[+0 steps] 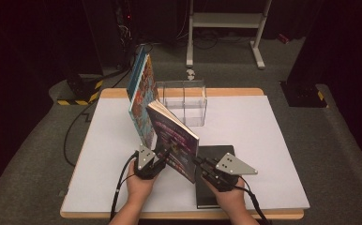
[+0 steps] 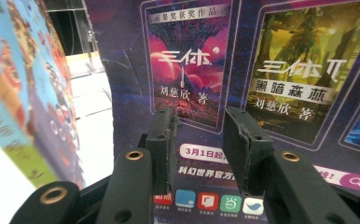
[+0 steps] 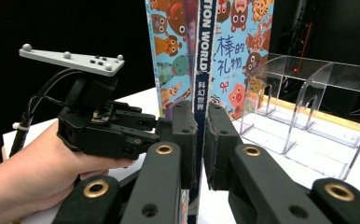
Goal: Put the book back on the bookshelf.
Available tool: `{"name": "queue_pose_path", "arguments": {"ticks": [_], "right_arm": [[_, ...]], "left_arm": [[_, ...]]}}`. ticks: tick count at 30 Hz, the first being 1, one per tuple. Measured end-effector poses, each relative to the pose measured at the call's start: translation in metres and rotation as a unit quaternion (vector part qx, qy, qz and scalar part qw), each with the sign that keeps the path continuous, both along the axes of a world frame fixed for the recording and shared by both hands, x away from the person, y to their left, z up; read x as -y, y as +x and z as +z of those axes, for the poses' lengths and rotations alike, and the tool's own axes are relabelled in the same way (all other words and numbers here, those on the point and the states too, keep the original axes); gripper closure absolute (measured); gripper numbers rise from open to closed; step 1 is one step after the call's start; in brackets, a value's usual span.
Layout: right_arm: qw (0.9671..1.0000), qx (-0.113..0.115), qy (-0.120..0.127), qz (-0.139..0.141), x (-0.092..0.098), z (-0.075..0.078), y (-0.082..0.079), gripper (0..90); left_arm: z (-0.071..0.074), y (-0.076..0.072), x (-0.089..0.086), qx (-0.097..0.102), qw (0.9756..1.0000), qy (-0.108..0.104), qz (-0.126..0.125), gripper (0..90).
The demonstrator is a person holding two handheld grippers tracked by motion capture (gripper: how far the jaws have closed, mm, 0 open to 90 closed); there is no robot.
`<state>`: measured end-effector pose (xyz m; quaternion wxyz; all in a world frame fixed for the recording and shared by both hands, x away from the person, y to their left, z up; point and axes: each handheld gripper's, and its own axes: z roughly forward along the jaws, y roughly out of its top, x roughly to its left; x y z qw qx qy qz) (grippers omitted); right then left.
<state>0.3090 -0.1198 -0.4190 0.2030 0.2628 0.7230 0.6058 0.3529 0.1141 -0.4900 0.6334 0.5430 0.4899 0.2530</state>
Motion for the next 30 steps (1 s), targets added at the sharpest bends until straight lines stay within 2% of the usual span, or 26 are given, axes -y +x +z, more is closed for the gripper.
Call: {"name": "queue_pose_path", "arguments": {"ticks": [6,9,14,17,18,21,26,30], "right_arm": [[0.9999,0.007,-0.006,0.005,-0.006,0.001,0.002,83.9],[0.9999,0.011,-0.002,-0.001,-0.008,0.001,0.003,83.9],[1.0,0.003,0.005,-0.006,-0.005,0.001,0.008,83.8],[0.9999,0.0,0.012,-0.012,-0.003,0.0,0.009,83.6],[0.9998,0.0,0.014,-0.014,-0.002,-0.001,0.009,83.6],[0.9997,0.001,0.017,-0.017,0.0,-0.001,0.009,83.5],[0.9995,0.004,0.017,-0.028,0.001,-0.001,0.007,83.4],[0.9993,0.004,0.019,-0.031,0.002,-0.002,0.006,83.3]], "left_arm": [[-0.001,0.01,0.005,-0.006,1.0,0.005,-0.006,63.2],[-0.002,0.016,0.01,-0.007,0.9999,0.0,-0.01,63.2],[-0.002,0.025,0.022,-0.009,0.9998,0.002,-0.016,63.8],[-0.002,0.026,0.023,-0.013,0.9998,0.005,-0.017,63.9],[-0.001,0.025,0.023,-0.011,0.9998,0.0,-0.018,63.6],[0.003,0.02,0.02,-0.007,0.9997,0.004,-0.023,60.9],[0.025,-0.002,0.011,0.024,0.9991,-0.007,-0.036,57.1],[0.043,-0.016,0.01,0.045,0.9974,-0.022,-0.052,52.1]]}}
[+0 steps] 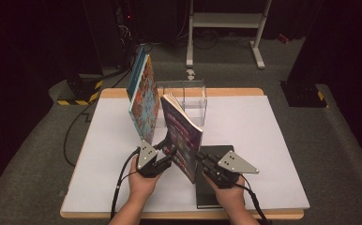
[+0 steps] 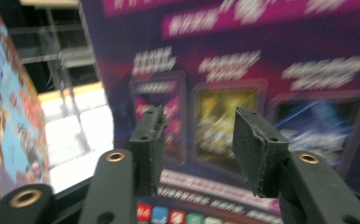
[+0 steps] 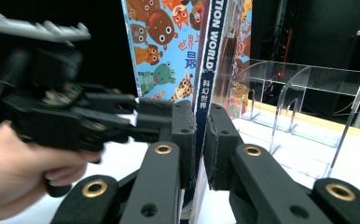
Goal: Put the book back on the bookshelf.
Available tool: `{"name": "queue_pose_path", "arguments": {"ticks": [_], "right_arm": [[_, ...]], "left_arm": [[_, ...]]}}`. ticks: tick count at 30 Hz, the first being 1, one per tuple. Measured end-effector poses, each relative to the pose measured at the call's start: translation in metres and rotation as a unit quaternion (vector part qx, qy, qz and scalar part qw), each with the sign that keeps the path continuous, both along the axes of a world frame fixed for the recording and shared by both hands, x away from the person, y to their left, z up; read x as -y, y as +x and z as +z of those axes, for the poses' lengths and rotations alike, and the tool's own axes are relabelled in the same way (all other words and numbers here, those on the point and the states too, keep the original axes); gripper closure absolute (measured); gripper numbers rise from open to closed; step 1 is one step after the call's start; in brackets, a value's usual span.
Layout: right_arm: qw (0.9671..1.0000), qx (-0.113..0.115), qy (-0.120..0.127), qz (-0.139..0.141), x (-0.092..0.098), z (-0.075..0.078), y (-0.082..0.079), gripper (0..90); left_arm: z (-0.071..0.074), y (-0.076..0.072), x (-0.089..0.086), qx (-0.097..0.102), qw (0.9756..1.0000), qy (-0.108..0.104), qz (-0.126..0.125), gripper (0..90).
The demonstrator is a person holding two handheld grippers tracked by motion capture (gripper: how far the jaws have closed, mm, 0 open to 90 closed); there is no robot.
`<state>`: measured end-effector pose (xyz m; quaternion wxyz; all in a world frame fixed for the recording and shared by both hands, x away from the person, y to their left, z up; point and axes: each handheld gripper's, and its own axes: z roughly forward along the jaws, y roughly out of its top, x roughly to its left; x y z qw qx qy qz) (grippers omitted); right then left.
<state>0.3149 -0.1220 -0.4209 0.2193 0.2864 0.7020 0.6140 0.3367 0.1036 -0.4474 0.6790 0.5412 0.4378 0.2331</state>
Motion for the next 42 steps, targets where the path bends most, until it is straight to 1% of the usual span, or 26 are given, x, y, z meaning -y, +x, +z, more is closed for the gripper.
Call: {"name": "queue_pose_path", "arguments": {"ticks": [3,4,9,11,13,16,18,20,22,24,29,30,31,34,37,42], "right_arm": [[1.0,0.0,0.002,-0.002,0.0,-0.001,-0.001,83.3],[1.0,-0.001,0.004,-0.002,0.001,-0.001,0.0,83.3],[1.0,-0.002,0.005,-0.005,0.002,-0.001,-0.002,83.2],[1.0,-0.003,0.006,-0.004,0.002,-0.001,-0.003,83.2],[1.0,-0.005,0.008,-0.002,0.001,-0.001,-0.003,83.2],[1.0,-0.003,0.007,0.001,0.001,-0.002,-0.004,83.1],[1.0,0.0,0.008,0.003,0.0,-0.002,-0.005,83.1],[0.9999,0.0,0.009,0.005,-0.001,-0.002,-0.006,83.1],[0.9999,0.0,0.01,0.008,-0.001,-0.003,-0.007,82.9],[0.9999,0.001,0.01,0.01,-0.001,-0.003,-0.008,82.7],[0.9997,0.004,0.01,0.02,-0.002,-0.004,-0.011,81.6],[0.9997,0.003,0.01,0.022,-0.003,-0.004,-0.011,81.4],[0.9996,0.003,0.009,0.025,-0.003,-0.004,-0.012,81.2],[0.9994,0.009,0.004,0.035,-0.005,-0.004,-0.015,79.9],[0.9991,0.011,0.003,0.041,-0.008,-0.005,-0.017,78.7],[0.9984,0.008,0.003,0.056,-0.01,-0.006,-0.016,76.1]], "left_arm": [[0.014,-0.009,0.002,0.016,0.9997,-0.009,-0.013,49.8],[0.017,-0.011,0.003,0.019,0.9996,-0.01,-0.017,48.4],[0.037,-0.024,0.007,0.034,0.9979,-0.037,-0.041,41.6],[0.043,-0.028,0.01,0.039,0.9969,-0.042,-0.053,38.5],[0.048,-0.032,0.014,0.049,0.9956,-0.044,-0.066,36.1],[0.052,-0.034,0.017,0.052,0.9946,-0.046,-0.077,31.9],[0.055,-0.036,0.021,0.054,0.994,-0.048,-0.082,30.0],[0.057,-0.036,0.024,0.052,0.9935,-0.051,-0.087,28.8],[0.058,-0.035,0.026,0.051,0.9934,-0.051,-0.089,27.5],[0.059,-0.035,0.029,0.045,0.9931,-0.056,-0.093,26.0],[0.059,-0.035,0.031,0.037,0.9927,-0.057,-0.099,25.1],[0.059,-0.036,0.031,0.034,0.9927,-0.061,-0.098,25.1],[0.058,-0.037,0.031,0.034,0.9929,-0.057,-0.099,25.1],[0.058,-0.039,0.031,0.034,0.9925,-0.063,-0.099,24.6],[0.058,-0.041,0.03,0.034,0.9926,-0.062,-0.099,24.4],[0.058,-0.042,0.027,0.03,0.9932,-0.063,-0.093,24.3]]}}
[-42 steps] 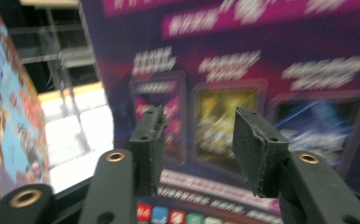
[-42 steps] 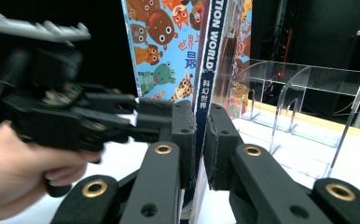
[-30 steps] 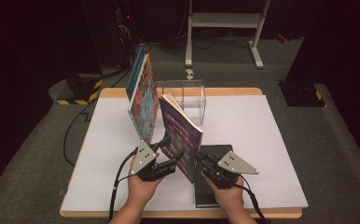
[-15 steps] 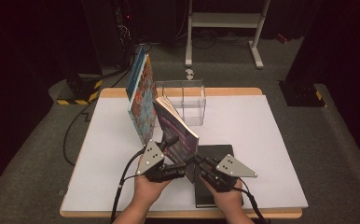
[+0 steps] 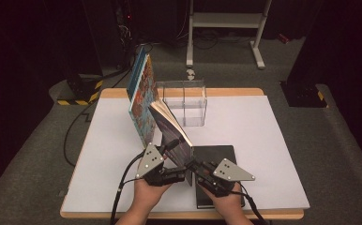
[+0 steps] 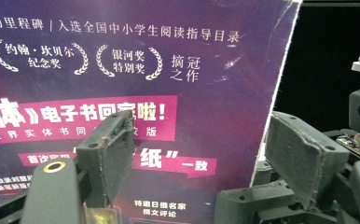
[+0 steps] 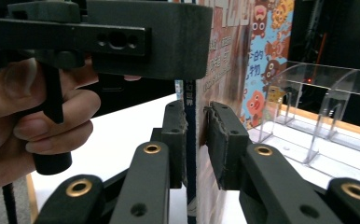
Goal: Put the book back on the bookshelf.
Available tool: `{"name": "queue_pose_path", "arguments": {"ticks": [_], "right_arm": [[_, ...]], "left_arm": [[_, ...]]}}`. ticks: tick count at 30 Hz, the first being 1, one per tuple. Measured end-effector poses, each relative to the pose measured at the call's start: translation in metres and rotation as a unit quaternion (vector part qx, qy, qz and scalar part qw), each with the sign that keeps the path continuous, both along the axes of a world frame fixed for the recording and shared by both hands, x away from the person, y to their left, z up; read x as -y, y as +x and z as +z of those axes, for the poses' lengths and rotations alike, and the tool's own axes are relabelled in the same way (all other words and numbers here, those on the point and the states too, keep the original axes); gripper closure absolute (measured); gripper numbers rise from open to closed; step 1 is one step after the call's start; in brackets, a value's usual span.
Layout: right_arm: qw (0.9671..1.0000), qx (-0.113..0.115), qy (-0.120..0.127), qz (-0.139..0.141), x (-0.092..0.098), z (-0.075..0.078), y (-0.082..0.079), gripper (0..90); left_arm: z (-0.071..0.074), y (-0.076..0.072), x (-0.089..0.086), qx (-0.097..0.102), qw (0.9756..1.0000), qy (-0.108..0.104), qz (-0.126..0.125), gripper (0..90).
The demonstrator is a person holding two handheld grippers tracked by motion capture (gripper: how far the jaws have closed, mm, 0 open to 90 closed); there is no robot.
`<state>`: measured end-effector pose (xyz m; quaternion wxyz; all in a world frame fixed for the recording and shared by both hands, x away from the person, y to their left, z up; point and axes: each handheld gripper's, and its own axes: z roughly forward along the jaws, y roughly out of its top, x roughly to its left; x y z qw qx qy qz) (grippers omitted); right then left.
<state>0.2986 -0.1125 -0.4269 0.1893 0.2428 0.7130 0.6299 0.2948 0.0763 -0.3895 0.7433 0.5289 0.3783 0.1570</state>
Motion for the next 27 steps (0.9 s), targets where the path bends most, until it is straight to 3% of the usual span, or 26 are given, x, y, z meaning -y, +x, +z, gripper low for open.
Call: {"name": "queue_pose_path", "arguments": {"ticks": [6,16,24,27], "right_arm": [[0.9993,-0.023,-0.011,0.026,-0.008,-0.008,0.004,69.2],[0.9977,-0.038,-0.014,0.053,-0.018,-0.013,0.006,60.0],[0.9971,-0.042,-0.016,0.061,-0.026,-0.014,0.006,55.0],[0.9971,-0.039,-0.02,0.062,-0.028,-0.014,0.005,52.8]], "left_arm": [[-0.002,-0.002,-0.003,-0.002,1.0,0.005,0.006,24.5],[-0.005,-0.003,-0.006,0.0,0.9996,0.017,0.023,26.4],[-0.008,-0.006,-0.007,0.004,0.9983,0.039,0.043,27.1],[-0.01,-0.005,-0.009,0.003,0.9978,0.046,0.047,31.5]]}}
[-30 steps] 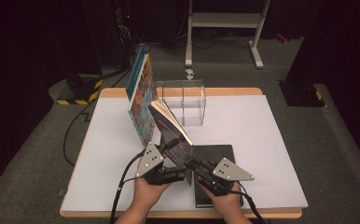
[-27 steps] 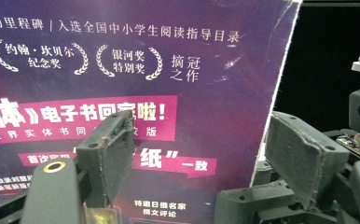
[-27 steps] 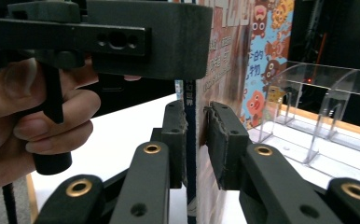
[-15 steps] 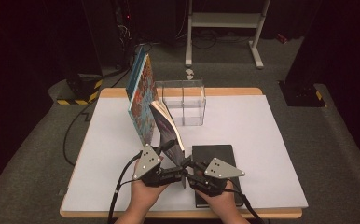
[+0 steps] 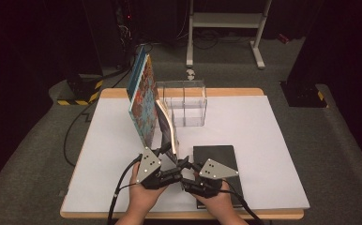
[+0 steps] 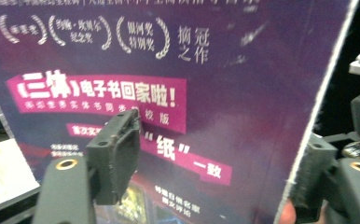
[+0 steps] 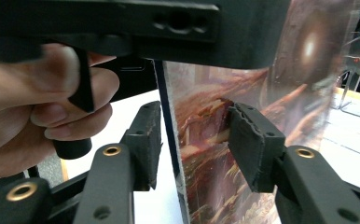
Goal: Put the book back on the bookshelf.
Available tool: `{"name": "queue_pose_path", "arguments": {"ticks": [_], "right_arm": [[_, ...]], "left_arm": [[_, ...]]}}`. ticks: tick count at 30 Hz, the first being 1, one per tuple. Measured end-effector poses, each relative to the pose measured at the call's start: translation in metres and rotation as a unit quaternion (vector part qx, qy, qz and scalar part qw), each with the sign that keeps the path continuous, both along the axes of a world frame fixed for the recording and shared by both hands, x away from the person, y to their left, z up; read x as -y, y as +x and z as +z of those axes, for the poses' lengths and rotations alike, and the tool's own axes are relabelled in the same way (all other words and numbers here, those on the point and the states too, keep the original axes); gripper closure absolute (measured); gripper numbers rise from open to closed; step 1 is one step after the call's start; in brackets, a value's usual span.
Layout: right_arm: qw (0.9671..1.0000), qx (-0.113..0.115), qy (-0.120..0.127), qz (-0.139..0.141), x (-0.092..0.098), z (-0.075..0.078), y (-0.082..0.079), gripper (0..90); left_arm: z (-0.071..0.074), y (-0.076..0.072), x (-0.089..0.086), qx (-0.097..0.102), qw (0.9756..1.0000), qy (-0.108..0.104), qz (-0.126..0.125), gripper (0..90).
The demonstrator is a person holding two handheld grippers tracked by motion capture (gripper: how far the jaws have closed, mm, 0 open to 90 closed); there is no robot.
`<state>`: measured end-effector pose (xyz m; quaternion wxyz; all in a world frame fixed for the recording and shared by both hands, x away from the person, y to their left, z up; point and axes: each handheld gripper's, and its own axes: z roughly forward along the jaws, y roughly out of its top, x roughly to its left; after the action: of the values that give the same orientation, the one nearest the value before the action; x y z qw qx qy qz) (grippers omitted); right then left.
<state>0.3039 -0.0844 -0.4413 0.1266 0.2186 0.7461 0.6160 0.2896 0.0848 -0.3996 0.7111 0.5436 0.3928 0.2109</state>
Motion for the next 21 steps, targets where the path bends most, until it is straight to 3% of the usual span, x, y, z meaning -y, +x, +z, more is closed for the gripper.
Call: {"name": "queue_pose_path", "arguments": {"ticks": [8,11,13,17,21], "right_arm": [[0.9993,-0.005,-0.036,0.008,0.006,-0.004,-0.003,48.8],[0.9984,0.003,-0.056,0.006,0.017,-0.005,-0.006,47.8],[0.9986,0.005,-0.053,0.004,0.032,-0.004,-0.007,47.1],[0.9986,0.008,-0.045,-0.027,0.055,-0.005,0.0,47.1],[0.9938,0.005,-0.041,-0.103,0.08,-0.013,0.016,45.6]], "left_arm": [[0.0,-0.001,-0.005,0.003,1.0,-0.002,-0.005,37.3],[-0.001,-0.002,-0.005,0.005,1.0,-0.001,-0.003,37.7],[-0.001,-0.003,-0.005,0.011,0.9999,0.009,0.003,38.3],[-0.001,-0.005,-0.004,0.011,0.9998,0.017,0.009,39.0],[-0.001,-0.006,-0.005,0.008,0.9997,0.02,0.013,40.4]]}}
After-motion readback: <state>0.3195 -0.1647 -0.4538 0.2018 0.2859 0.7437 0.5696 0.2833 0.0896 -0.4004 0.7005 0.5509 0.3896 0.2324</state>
